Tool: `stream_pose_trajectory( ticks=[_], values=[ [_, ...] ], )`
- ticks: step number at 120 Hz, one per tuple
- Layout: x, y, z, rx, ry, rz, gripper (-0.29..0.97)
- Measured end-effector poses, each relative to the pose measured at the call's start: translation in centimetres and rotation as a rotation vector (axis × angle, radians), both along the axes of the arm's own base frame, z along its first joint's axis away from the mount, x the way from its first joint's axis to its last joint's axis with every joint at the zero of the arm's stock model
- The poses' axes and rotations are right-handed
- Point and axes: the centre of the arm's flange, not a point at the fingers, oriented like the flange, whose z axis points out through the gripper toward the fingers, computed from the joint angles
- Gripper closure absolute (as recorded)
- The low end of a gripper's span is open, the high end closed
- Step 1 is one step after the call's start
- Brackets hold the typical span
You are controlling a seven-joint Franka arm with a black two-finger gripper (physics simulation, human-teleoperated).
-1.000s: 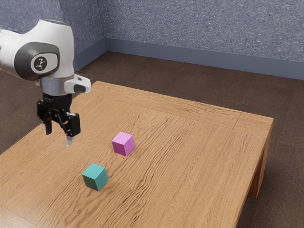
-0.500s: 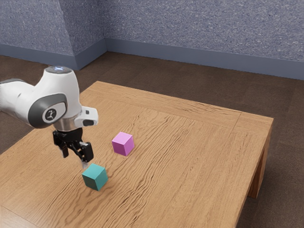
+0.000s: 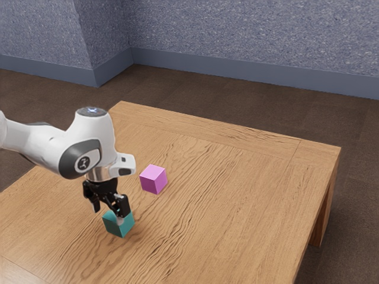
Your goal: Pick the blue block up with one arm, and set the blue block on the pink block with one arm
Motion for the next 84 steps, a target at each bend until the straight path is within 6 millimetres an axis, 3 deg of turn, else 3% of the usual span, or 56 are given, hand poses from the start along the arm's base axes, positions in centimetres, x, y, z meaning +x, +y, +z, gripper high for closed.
stream_pose_trajectory(
  ticks=[64,84],
  values=[
    [1.6,-0.2,-2.6,-0.010,-0.006,-0.007,0.00],
    [2.0,0.6,-3.3,-0.012,-0.008,0.005,0.00]
  ],
)
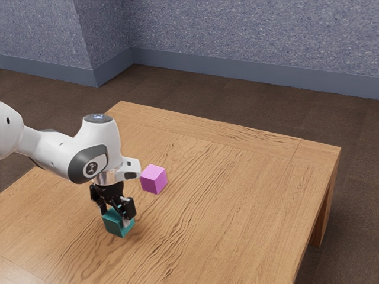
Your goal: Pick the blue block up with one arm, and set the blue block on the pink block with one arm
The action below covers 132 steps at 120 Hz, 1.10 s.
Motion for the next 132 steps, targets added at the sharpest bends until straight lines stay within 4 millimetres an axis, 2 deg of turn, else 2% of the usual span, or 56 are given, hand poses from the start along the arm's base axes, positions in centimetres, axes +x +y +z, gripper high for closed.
stream_pose_trajectory(
  ticks=[13,47,75,103,119,132],
  values=[
    [0.1,0.4,-0.5,-0.002,0.003,0.007,0.00],
    [0.5,-0.4,-0.7,-0.004,-0.008,-0.015,0.01],
    [0.5,-0.3,-0.8,-0.004,-0.011,-0.017,0.24],
    [0.6,-0.3,-0.6,0.000,-0.018,-0.019,0.30],
    [2.8,-0.6,2.0,0.006,-0.075,-0.026,0.35],
    [6.3,-1.1,6.6,0.014,-0.147,-0.032,0.38]
  ],
)
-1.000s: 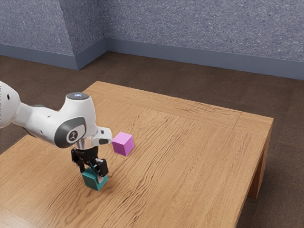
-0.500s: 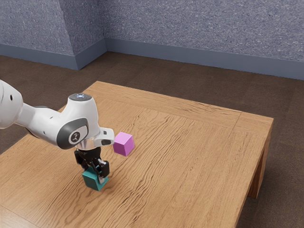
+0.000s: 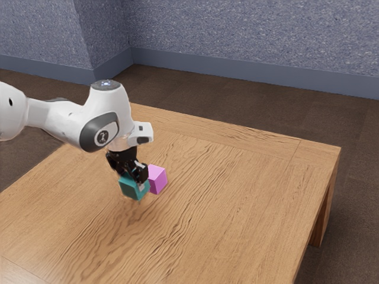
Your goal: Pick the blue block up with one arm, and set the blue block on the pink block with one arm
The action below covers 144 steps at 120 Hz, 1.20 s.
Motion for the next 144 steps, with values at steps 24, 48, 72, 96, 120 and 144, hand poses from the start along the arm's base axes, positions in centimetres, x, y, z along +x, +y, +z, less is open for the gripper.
stream_pose_trajectory(
  ticks=[24,48,72,96,120,144],
  values=[
    [6.3,-0.5,4.7,0.006,-0.023,0.004,0.36],
    [8.3,0.6,2.8,-0.002,0.073,0.031,0.34],
    [8.9,0.7,2.4,-0.016,0.110,0.028,0.32],
    [9.6,0.9,3.6,-0.054,0.090,0.027,0.32],
    [9.9,0.9,3.0,-0.086,0.093,0.017,0.31],
    [10.0,2.2,3.0,-0.092,0.089,0.010,0.31]
  ],
)
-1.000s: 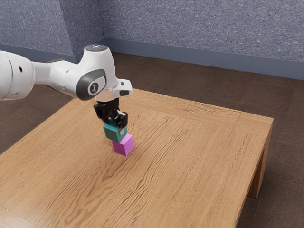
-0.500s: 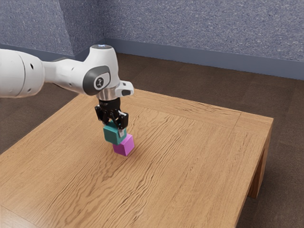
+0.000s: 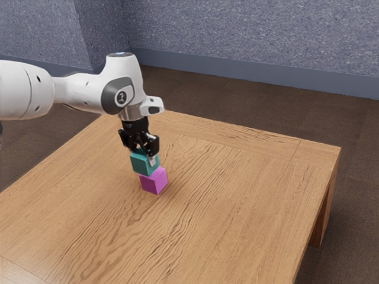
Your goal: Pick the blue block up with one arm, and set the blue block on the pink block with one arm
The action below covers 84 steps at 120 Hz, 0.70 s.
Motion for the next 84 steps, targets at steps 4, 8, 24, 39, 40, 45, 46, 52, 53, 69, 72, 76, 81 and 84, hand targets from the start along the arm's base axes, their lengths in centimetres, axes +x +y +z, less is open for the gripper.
stream_pose_trajectory(
  ticks=[4,8,24,39,40,45,46,52,53,69,72,76,81,84],
  values=[
    [0.1,0.1,0.1,-0.001,-0.004,-0.003,0.31],
    [0.3,0.2,0.2,-0.001,-0.007,-0.006,0.31],
    [0.6,0.6,0.1,-0.003,-0.011,-0.021,0.31],
    [0.9,0.6,-0.2,-0.005,-0.011,-0.037,0.31],
    [1.0,0.6,-0.2,-0.005,-0.011,-0.038,0.31],
    [1.1,0.5,-0.3,-0.005,-0.012,-0.044,0.31],
    [1.2,0.5,-0.3,-0.006,-0.012,-0.045,0.31],
    [1.4,0.3,-0.4,-0.006,-0.013,-0.052,0.31],
    [1.4,0.3,-0.4,-0.006,-0.013,-0.053,0.31],
    [1.6,0.3,-0.4,-0.007,-0.015,-0.066,0.31],
    [1.6,0.2,-0.4,-0.007,-0.015,-0.068,0.31],
    [1.6,0.3,-0.6,-0.007,-0.012,-0.070,0.31],
    [1.6,0.3,-0.9,-0.008,-0.008,-0.073,0.31],
    [1.6,0.3,-1.1,-0.008,-0.005,-0.075,0.31]
  ],
)
